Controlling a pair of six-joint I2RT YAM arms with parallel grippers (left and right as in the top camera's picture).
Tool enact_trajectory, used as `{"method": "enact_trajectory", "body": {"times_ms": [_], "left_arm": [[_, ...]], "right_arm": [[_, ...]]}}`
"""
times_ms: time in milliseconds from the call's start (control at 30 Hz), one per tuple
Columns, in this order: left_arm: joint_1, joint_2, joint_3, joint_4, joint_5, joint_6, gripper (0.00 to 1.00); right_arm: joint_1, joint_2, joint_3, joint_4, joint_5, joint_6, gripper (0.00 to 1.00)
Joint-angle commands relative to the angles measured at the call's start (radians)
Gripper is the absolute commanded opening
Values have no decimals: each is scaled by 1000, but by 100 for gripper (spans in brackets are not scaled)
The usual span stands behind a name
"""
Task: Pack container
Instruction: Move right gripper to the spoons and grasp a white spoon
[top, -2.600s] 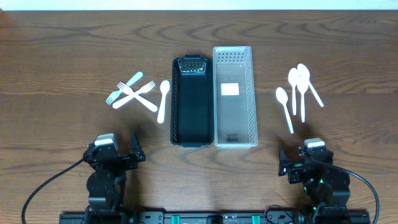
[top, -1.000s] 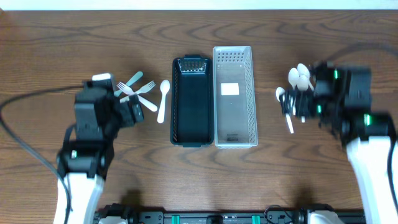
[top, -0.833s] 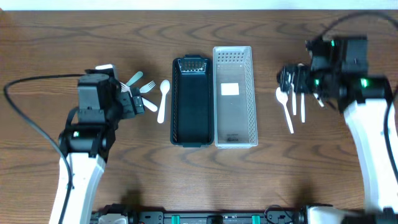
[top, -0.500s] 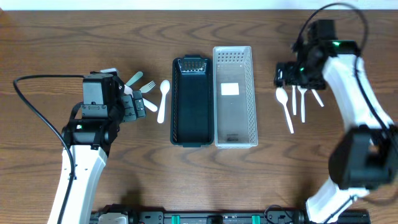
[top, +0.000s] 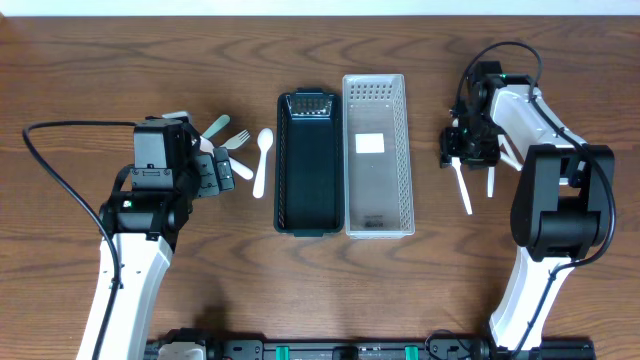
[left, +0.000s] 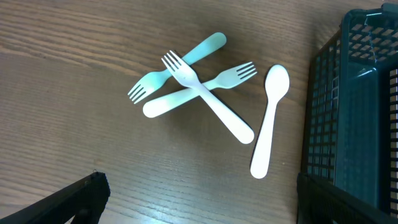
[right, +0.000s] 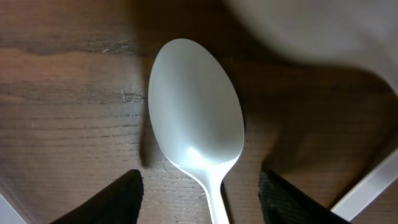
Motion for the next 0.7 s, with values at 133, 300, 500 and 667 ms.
{"method": "enact_trajectory", "body": {"times_ms": [133,300,500,667], "left_arm": [[5,2,19,-3,-5,0,98],[5,2,19,-12,-5,0,98],[5,2,19,-22,-5,0,98],[5,2,19,-22,-5,-1,98]], "right_arm": [[24,17,-5,9,-3,3,50],[22,17,-8,-9,-2,10,32],[22,18,-36,-7,13,34,25],[22,17,-37,3,41,44,12]]}}
